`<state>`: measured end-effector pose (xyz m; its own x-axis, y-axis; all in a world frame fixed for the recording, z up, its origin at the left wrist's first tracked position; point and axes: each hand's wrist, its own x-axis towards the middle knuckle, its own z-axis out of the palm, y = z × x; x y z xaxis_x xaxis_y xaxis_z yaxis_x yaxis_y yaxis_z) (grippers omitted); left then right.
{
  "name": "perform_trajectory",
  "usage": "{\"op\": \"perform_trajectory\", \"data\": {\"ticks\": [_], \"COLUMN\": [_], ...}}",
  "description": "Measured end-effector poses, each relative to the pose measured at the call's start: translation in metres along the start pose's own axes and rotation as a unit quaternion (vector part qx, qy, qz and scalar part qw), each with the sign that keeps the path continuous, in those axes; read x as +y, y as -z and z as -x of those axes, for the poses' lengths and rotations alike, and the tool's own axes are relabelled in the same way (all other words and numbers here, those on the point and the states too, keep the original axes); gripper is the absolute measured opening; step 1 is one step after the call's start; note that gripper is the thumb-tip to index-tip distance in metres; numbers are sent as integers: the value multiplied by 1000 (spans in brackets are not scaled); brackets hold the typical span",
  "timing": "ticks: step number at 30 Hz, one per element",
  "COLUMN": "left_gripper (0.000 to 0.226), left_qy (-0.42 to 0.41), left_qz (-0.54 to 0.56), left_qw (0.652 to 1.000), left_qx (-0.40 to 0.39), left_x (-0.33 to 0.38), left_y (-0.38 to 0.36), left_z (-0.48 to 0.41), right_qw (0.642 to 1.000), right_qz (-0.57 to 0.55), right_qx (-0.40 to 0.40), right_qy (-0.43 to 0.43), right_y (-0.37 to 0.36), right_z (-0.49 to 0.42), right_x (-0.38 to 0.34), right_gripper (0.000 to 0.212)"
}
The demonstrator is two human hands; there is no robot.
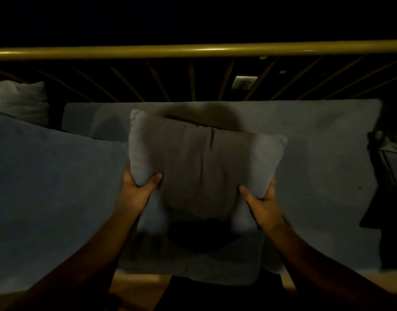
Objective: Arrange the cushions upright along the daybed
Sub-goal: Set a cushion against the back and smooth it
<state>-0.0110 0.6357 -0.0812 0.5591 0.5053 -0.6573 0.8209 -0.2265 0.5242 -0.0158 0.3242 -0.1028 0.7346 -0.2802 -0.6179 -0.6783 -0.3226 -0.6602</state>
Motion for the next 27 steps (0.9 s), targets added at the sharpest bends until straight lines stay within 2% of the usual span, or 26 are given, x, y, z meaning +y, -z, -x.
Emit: {"op": "perform_trajectory", "data": {"ticks": [4, 10, 15, 22, 24, 27], "left_gripper": [108, 93, 95, 88, 96, 88], "left_qy": [-11, -9, 0, 10, -13, -119], "left_qz": [-15, -25, -25, -66, -126, -231], "left_qw": [1000, 1000, 1000, 997, 992, 965], "left_qx": [22, 6, -3, -36, -21, -20], "left_x": [17, 34, 36, 1, -6, -7], "left_y": [-7, -32, -64, -88, -95, -105], "left_z": [16, 54, 75, 97, 101, 107], "right_qw": [999, 996, 989, 981, 969, 946], "right_qz": [13, 76, 148, 188, 242, 324], "right_qx": [-31, 0, 17, -16, -11, -13], "right_qy": [19, 50, 18, -52, -55, 20], "right_y": [19, 79, 118, 124, 117, 102], "right_z": [4, -11, -26, -4, 0, 5], "right_x": [-10, -33, -32, 24, 32, 26], "right_gripper": [105, 108, 108, 113, 108, 98]}}
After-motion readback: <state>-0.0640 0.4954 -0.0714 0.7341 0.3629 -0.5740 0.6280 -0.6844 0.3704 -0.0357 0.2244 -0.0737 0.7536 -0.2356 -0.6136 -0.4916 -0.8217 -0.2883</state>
